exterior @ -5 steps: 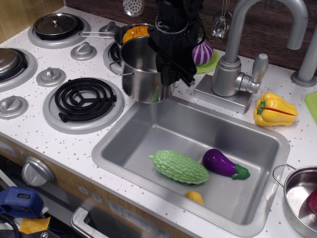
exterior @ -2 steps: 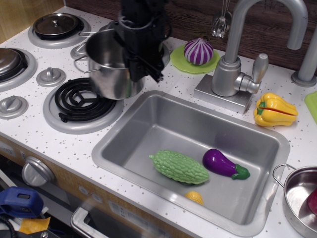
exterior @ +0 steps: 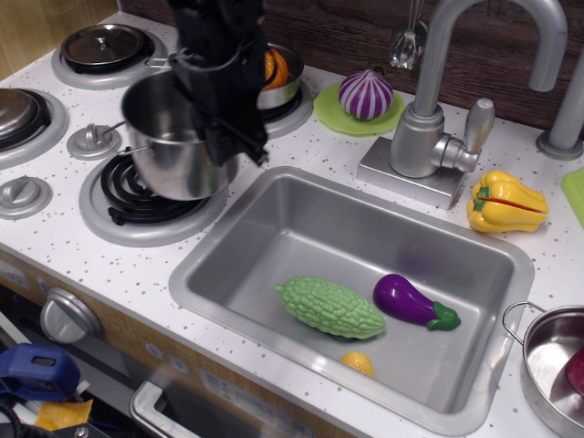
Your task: Put pot on stove which is near stove
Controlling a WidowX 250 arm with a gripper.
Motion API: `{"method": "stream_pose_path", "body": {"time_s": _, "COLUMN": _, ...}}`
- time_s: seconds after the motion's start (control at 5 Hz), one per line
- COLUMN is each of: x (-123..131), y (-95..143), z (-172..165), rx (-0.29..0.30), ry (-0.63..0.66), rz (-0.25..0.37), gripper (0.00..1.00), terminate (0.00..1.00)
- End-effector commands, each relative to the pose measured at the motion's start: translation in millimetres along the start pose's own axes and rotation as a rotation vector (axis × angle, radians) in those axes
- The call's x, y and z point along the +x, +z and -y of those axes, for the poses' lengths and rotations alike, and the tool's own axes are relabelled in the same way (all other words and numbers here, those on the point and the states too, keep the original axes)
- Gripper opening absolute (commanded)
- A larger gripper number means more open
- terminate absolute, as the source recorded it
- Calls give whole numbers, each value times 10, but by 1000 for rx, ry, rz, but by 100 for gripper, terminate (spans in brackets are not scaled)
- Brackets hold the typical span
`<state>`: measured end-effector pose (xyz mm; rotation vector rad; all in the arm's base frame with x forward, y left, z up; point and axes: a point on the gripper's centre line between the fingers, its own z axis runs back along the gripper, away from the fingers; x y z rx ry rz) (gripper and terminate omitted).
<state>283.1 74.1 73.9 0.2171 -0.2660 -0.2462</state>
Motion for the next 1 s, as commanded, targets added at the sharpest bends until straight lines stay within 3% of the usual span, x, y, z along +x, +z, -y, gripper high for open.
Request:
{"method": "stream_pose_path", "body": {"time_s": 0.0, "x": -38, "y": 98, "z": -170, "rx": 50, "ry": 47, "rz": 62, "gripper": 0, "terminate": 0}}
{"method": "stream_pose_path", "body": {"time_s": 0.6, "x": -170, "y": -144, "z": -365, "rx": 10, "ry": 36, "rz": 103, "gripper": 0, "terminate": 0}}
{"method": "stream_pose_path", "body": {"time_s": 0.8, "x": -178, "y": -190, "z": -376, "rx": -21, "ry": 36, "rz": 124, "gripper": 0, "terminate": 100}}
